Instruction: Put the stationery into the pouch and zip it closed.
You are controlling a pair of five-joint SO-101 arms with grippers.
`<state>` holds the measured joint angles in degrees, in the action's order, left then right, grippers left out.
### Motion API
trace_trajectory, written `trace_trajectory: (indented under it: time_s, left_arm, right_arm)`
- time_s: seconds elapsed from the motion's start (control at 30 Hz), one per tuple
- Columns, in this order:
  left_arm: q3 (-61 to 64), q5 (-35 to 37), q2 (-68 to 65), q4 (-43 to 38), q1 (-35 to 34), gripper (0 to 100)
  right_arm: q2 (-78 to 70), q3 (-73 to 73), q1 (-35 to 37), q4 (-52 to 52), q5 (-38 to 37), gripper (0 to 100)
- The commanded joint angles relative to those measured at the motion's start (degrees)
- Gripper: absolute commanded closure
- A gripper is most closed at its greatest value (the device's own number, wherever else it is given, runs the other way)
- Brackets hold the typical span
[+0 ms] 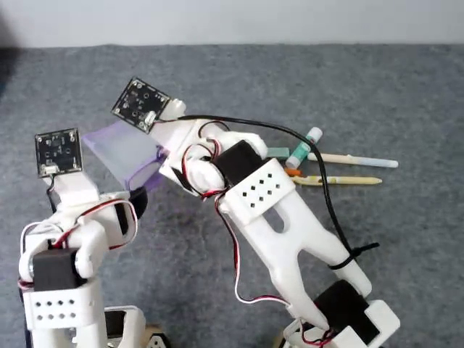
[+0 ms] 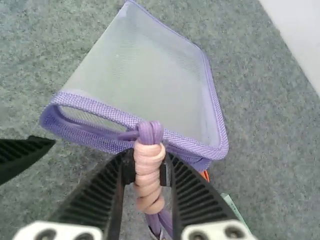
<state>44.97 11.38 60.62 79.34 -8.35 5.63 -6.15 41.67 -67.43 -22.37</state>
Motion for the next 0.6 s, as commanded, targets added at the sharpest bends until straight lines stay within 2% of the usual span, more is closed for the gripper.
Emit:
trace_trajectory:
  time_s: [0.0,0.27,0.43,0.57]
  left_arm:
    - [1.5,1.0,0.6,-4.3,0.4,75]
    - [8.5,1.1,0.6,-12.4,0.4,76]
    - [9.1,2.6,0.6,-18.1,0.4,86]
    - [8.8,2.6,0.7,-19.6,0.4,89]
  right_arm:
    - [3.3,-3.1,0.3,-0.3,-0.2,99.1]
    - [4.8,-3.2,0.5,-0.3,-2.0,99.1]
    - [5.8,-3.2,0.5,-2.8,-2.0,99.1]
    - [6.0,-3.2,0.3,-4.0,-2.0,99.1]
